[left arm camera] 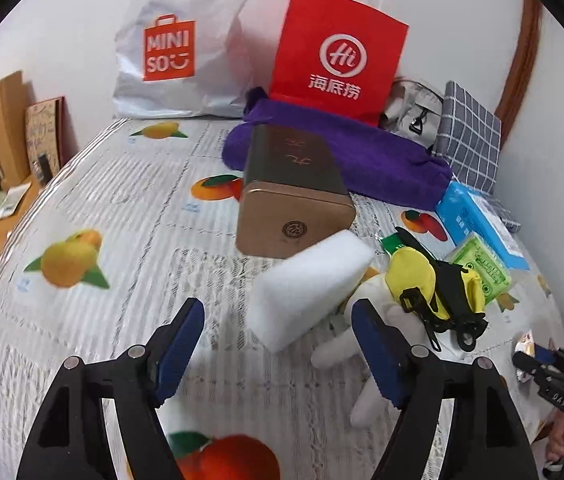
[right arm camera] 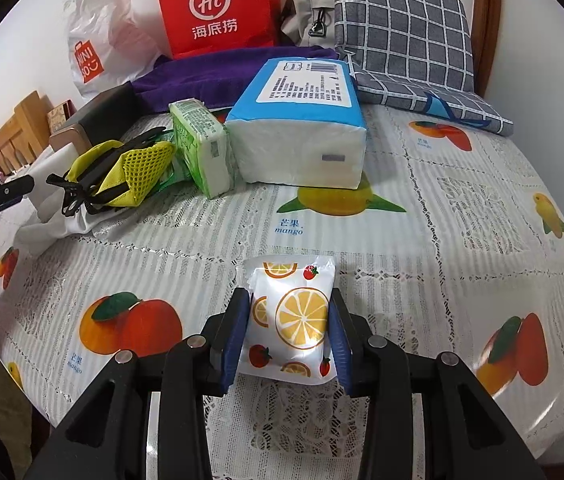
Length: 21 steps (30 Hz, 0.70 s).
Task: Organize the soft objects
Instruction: 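Lift the snack packet with the right tool while the left tool lifts the white block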
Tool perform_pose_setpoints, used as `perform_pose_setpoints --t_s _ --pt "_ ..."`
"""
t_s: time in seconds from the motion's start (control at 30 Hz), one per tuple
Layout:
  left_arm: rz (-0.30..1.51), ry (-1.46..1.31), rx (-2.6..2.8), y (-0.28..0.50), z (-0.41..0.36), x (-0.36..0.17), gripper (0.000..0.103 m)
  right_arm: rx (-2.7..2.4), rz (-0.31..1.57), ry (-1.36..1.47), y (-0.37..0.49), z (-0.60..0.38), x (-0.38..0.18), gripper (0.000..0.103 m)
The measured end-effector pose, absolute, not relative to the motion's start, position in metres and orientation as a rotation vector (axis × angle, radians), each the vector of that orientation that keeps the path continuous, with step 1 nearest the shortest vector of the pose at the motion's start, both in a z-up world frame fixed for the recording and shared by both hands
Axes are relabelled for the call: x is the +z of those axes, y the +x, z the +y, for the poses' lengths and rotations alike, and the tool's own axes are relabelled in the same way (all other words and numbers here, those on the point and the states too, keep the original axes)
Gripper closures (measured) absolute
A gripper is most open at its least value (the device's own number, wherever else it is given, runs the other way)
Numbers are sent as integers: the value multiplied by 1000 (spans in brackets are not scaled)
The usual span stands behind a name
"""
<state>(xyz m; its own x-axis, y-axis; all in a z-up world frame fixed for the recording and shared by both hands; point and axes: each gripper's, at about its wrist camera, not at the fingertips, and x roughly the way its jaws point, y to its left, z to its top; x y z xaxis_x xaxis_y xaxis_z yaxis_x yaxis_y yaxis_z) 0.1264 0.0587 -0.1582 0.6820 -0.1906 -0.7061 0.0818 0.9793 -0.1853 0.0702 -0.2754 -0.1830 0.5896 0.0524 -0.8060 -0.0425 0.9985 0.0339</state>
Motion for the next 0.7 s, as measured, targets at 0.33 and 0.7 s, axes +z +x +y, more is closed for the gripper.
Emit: perform_pose_setpoints --t_s 0.33,0.7 --pt "810 -129 -184 141 48 -171 62 35 939 24 78 -280 -180 65" --pt "764 -173 -130 123 64 -128 62 76 890 51 88 -283 -148 65"
